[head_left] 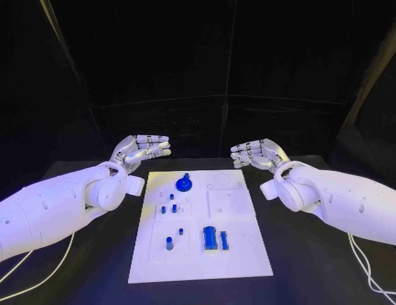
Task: Assemble the parts on the task board
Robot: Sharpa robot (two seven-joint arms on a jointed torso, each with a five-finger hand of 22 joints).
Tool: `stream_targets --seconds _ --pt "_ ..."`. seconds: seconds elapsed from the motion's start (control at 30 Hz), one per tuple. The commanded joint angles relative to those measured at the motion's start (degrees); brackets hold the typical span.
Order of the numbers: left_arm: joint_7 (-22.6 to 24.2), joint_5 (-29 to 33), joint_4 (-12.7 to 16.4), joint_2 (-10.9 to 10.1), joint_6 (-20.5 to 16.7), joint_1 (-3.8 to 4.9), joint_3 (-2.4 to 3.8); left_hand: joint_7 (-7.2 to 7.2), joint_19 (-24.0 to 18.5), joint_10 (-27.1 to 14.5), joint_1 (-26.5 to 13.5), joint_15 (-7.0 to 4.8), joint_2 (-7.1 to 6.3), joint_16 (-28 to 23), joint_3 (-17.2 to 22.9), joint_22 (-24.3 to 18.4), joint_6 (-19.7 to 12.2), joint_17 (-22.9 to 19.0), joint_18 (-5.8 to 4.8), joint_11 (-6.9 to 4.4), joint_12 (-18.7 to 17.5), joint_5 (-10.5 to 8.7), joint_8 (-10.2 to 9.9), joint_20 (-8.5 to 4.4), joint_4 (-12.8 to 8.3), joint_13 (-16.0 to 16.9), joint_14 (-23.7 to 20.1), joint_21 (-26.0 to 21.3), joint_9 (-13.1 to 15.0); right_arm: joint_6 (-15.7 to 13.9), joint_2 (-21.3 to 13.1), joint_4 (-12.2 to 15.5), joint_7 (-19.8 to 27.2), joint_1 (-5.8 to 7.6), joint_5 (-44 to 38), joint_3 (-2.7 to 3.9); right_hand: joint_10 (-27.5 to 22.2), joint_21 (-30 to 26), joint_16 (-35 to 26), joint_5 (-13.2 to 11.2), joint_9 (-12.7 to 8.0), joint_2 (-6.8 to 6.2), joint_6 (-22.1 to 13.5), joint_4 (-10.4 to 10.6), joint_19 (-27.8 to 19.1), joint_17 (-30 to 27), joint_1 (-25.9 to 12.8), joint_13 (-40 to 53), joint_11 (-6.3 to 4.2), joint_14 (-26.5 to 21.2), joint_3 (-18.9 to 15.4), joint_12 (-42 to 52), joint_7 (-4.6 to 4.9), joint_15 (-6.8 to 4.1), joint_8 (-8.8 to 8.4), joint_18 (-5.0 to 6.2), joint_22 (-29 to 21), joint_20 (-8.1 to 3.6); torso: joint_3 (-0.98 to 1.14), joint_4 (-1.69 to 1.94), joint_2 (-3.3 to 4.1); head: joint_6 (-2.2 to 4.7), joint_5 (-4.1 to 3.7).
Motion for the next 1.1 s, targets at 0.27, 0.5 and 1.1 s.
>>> stream_targets --seconds 0.27,0.5,1.1 --pt "2.58 5.28 -3.09 2.34 -6.61 -0.78 0.08 0.24 -0.49 -1.73 -0.22 0.39 0.85 -2.61 -1.37 -1.94 -0.93 -1.39 -0.10 0.03 -0.23 0.41 -0.27 0.12 0.02 -0.04 0.30 0.03 -0.09 5.67 3.63 -6.64 6.06 0.19 5.92 0.08 0.72 -4.48 -3.18 -0.05 -3.79 -0.11 0.11 -2.24 4.84 -5.86 -1.02 -4.14 0.18 5.04 0.64 -1.74 0.86 -0.30 -0.18 0.86 -4.38 -0.49 0.45 0.78 -1.24 1.61 0.42" --pt "0.95 3.57 -2.62 2.23 -5.34 -1.02 0.06 -3.15 -15.09 -21.71 -28.45 -3.08 3.16 -5.75 -5.33 -7.38 -20.41 -4.10 -3.27 -3.81 -3.71 -4.48 -4.04 -5.77 -3.95 -3.58 -18.63 -3.76 -3.79 3.06 3.70 -6.37 4.19 0.00 4.68 0.03 -21.82 -7.31 -7.28 -4.07 -6.60 -1.57 -19.35 -4.87 -16.01 -9.25 -31.60 -7.68 -2.71 -17.99 1.50 -5.67 -2.55 -5.78 -3.77 -2.96 -7.41 -4.87 0.64 0.87 -0.97 1.97 0.55" --pt "3.11 2.89 18.83 -3.66 -28.99 -3.89 1.79 -9.30 -29.38 -40.72 -55.33 -9.27 3.16 -10.60 -12.44 -12.17 -38.88 -8.49 -6.37 -10.83 -3.71 -4.48 -4.04 -11.27 -3.95 -3.58 -36.81 -3.76 -3.79 -18.97 -4.57 17.36 9.33 -1.80 19.69 0.27 -43.20 -12.08 -7.28 -11.52 -10.75 -1.57 -37.93 -9.08 -37.05 -14.15 -60.28 -7.68 -7.70 -41.19 1.50 -5.67 -9.01 -5.78 -3.77 -5.80 -12.05 -12.20 1.66 1.72 -0.34 3.31 1.09"
